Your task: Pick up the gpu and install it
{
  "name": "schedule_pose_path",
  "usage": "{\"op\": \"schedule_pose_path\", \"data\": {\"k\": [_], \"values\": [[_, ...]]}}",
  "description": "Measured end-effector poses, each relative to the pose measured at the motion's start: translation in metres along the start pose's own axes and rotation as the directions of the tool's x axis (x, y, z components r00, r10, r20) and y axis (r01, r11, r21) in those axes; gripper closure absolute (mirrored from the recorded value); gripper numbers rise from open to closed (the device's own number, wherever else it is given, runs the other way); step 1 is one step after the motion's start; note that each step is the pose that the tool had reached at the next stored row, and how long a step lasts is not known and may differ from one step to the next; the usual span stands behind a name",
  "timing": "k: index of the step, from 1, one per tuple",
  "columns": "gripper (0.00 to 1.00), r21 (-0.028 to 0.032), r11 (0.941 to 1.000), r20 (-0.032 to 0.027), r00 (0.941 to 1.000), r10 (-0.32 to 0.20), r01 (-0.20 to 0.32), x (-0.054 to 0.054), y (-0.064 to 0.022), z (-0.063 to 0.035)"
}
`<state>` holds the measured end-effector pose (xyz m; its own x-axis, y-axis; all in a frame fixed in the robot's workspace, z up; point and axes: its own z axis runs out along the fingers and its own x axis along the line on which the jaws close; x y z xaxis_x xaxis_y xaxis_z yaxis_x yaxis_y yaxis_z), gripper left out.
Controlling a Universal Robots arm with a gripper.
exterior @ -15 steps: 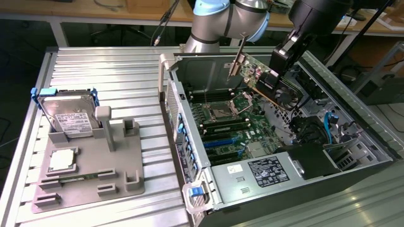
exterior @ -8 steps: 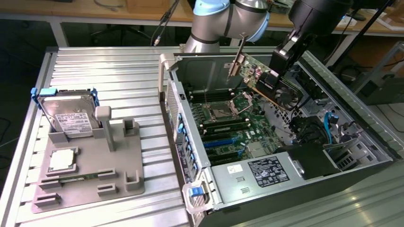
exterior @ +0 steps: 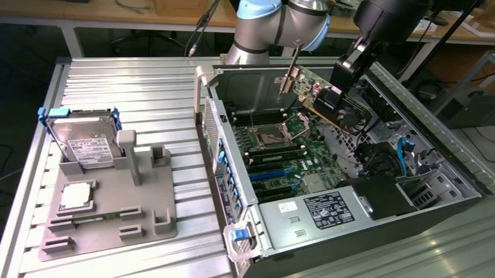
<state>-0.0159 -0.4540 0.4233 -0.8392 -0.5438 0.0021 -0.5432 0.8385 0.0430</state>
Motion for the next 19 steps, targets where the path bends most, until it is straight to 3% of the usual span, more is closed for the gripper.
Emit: {"op": "schedule_pose_path", "data": {"k": [19], "values": [[0.73, 0.0, 0.9996, -0.0012, 0.9996, -0.028, 0.028, 0.0, 0.0, 0.0]]}}
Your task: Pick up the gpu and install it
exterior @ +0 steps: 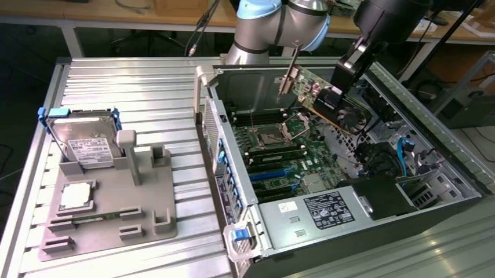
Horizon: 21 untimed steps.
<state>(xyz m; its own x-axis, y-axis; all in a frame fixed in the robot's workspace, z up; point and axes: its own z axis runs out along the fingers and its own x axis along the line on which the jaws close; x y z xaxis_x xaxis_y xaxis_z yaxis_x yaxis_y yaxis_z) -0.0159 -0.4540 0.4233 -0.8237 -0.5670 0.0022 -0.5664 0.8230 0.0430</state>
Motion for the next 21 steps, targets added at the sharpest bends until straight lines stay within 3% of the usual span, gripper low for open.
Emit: {"op": "schedule_pose_path", "data": {"k": [21], "values": [[0.73, 0.0002, 0.9992, -0.0018, 0.9992, -0.039, 0.039, 0.0, 0.0001, 0.0]]}}
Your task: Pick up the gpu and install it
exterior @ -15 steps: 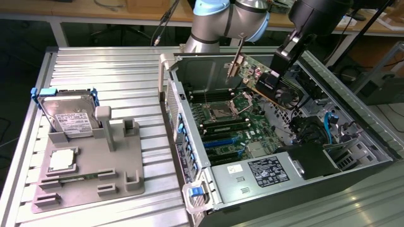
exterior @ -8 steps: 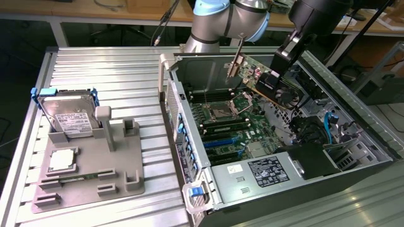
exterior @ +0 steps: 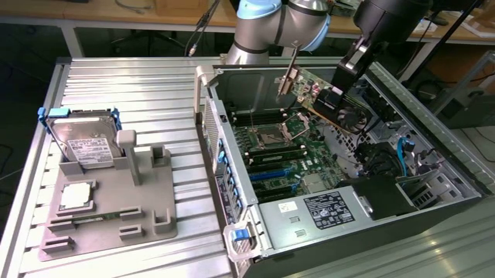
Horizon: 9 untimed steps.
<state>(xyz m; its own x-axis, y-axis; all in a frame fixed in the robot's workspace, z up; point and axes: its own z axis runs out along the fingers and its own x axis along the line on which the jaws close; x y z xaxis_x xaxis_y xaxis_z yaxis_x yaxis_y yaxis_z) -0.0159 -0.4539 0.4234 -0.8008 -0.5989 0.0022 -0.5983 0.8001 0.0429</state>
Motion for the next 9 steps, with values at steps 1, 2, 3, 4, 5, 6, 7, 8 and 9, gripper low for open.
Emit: {"op": "schedule_pose_path", "data": {"k": [1, 2, 3, 4, 5, 6, 7, 8, 9], "values": [[0.73, 0.0, 1.0, -0.0001, 1.0, -0.003, 0.003, 0.0, 0.0, 0.0], [0.73, -0.0001, 1.0, -0.0002, 1.0, -0.006, 0.006, 0.0, 0.0, 0.0], [0.73, 0.0, 1.0, -0.0004, 1.0, -0.009, 0.009, 0.0, 0.0, 0.0], [0.73, 0.0, 0.9999, -0.0005, 0.9999, -0.013, 0.013, 0.0, 0.0, 0.0], [0.73, 0.0, 0.9999, -0.0006, 0.9999, -0.016, 0.016, 0.0, 0.0, 0.0], [0.73, 0.0, 0.9998, -0.0008, 0.9998, -0.02, 0.02, 0.0, 0.0, 0.0], [0.73, 0.0, 0.9997, -0.001, 0.9997, -0.024, 0.024, 0.0, 0.0, 0.0], [0.73, 0.0, 0.9996, -0.0011, 0.9996, -0.027, 0.027, 0.0, 0.0, 0.0], [0.73, 0.0, 0.9995, -0.0013, 0.9995, -0.031, 0.031, 0.0, 0.0, 0.0]]}}
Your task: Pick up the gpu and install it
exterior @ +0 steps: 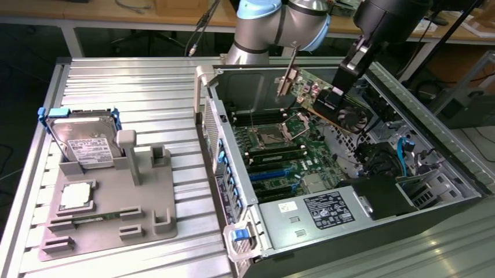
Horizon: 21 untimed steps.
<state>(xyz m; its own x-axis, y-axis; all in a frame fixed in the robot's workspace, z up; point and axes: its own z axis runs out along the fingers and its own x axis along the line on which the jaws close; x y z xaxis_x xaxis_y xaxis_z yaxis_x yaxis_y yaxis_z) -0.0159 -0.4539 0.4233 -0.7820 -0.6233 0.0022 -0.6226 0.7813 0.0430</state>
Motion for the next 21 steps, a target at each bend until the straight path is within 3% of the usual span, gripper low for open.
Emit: {"op": "schedule_pose_path", "data": {"k": [14, 17, 21], "values": [[0.73, 0.0, 0.997, -0.0034, 0.997, -0.078, 0.078, 0.0, 0.0, 0.0], [0.73, -0.0001, 0.99, -0.0061, 0.9899, -0.141, 0.141, 0.0, 0.0, 0.0], [0.73, -0.0006, 0.9746, -0.0097, 0.9745, -0.224, 0.224, 0.0, 0.0, 0.0]]}}
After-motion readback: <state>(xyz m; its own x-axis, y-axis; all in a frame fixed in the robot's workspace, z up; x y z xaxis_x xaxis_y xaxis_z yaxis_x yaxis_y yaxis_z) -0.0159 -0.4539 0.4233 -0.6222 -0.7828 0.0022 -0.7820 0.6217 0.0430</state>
